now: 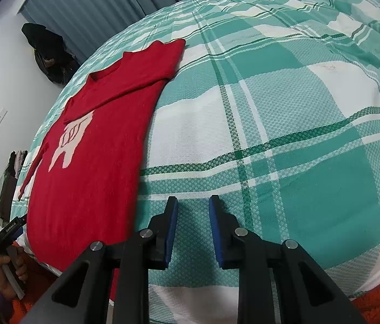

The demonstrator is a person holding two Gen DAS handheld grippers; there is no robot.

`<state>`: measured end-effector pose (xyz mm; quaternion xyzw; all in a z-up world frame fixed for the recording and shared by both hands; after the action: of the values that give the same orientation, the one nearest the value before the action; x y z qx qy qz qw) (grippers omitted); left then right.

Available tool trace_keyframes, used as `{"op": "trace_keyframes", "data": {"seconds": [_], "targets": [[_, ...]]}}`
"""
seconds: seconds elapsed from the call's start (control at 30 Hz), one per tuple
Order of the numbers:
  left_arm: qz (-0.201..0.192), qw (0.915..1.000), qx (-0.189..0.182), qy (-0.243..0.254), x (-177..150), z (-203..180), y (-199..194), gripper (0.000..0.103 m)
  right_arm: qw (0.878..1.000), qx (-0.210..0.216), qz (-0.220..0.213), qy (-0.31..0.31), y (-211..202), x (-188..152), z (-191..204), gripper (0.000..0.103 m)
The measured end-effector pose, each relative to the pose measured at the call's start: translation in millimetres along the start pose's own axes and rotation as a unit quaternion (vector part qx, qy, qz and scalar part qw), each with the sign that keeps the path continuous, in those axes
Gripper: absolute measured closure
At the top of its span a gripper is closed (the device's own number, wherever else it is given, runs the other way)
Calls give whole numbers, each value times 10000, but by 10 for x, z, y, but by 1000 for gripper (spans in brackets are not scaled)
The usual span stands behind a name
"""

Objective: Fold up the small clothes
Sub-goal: 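Release the folded side with the right gripper and withdraw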

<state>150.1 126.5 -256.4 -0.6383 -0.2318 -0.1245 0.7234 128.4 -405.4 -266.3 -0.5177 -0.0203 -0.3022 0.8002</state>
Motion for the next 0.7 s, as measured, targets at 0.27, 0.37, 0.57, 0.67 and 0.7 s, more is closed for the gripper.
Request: {"op": "trace_keyframes", "data": {"seconds": [0.27, 0.37, 0.57, 0.67, 0.7], "targets": [[26, 9999, -109, -55, 5, 24, 17, 0, 9998, -38, -32, -169, 12, -24, 57, 67], [40, 9999, -109, -1, 3, 22, 13, 0, 9997, -43, -39, -249, 18, -36, 87, 61], [-28, 9999, 10, 118, -7, -16, -9, 0, 9993, -69, -62, -375, 27, -54, 134, 55], [-13, 9999, -84, 69, -8, 4, -3, 0, 9991, -66, -70, -404, 31, -58, 144, 53], [-1, 9999, -115, 50, -8, 9, -6, 0, 9991, -62, -72, -406, 31, -59, 145, 53]]}}
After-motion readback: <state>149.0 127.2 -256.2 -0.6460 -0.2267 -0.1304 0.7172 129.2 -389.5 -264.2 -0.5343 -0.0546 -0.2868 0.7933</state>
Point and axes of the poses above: each gripper's, at about its wrist camera, not at the fingertips, and y roughly the way its jaws point, z to its left, x to its top, the point moved 6 cm from there along y, roughly the way its jaws point, and after that the axes turned 13 degrees about y, right-handed, at the moved point
